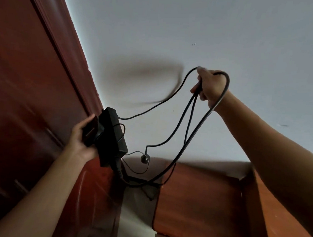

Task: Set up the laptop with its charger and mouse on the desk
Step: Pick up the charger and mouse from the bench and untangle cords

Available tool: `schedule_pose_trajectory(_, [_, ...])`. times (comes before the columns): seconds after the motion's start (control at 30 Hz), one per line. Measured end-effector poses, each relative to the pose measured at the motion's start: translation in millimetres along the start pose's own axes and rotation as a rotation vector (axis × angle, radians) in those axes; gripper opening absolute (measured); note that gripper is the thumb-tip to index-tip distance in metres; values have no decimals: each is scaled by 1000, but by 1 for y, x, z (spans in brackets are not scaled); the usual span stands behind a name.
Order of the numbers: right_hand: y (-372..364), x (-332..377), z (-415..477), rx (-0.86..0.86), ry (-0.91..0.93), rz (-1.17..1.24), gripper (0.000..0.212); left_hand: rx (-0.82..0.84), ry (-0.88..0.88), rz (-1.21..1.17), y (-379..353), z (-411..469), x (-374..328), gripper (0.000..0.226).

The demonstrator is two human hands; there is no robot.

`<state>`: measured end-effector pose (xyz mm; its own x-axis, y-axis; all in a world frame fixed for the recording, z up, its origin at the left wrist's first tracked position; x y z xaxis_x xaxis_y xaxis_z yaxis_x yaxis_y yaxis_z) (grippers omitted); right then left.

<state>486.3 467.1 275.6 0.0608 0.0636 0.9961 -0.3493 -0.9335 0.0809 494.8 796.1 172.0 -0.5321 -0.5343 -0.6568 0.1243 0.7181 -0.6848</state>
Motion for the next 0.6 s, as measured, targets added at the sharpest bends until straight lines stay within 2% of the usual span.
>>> schedule_pose_trajectory(0.07, [20,17,-14,-60,6,55,38,108,42,-29,-14,8,11,27])
schedule_pose_trajectory(0.13, [36,24,-28,-63,-43,118,38,221,67,-22,-32,18,26,41])
schedule_pose_trajectory(0.17, [42,24,-35,-55,-81,164,38,261,122,-4,-42,21,36,45])
schedule_pose_trajectory(0.23, [55,18,-52,-38,-163,272,37,307,252,34,-66,23,60,38])
schedule_pose_trajectory(0.37, [77,-2,-84,-42,-271,491,34,492,428,80,-108,13,109,56])
schedule_pose_trajectory(0.6, [128,-41,-132,-182,-261,745,30,793,593,76,-167,-26,166,60])
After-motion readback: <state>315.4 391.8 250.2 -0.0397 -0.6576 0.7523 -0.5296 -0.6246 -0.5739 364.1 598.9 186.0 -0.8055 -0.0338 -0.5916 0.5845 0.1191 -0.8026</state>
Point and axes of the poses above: each hand's wrist, its own z-axis towards the middle knuckle, its own y-axis out of the back of the hand, x = y × z, the point moved 2 cm from there along z, towards the middle knuckle, and after that the axes turned 10 degrees about x, right-handed, at the moved point
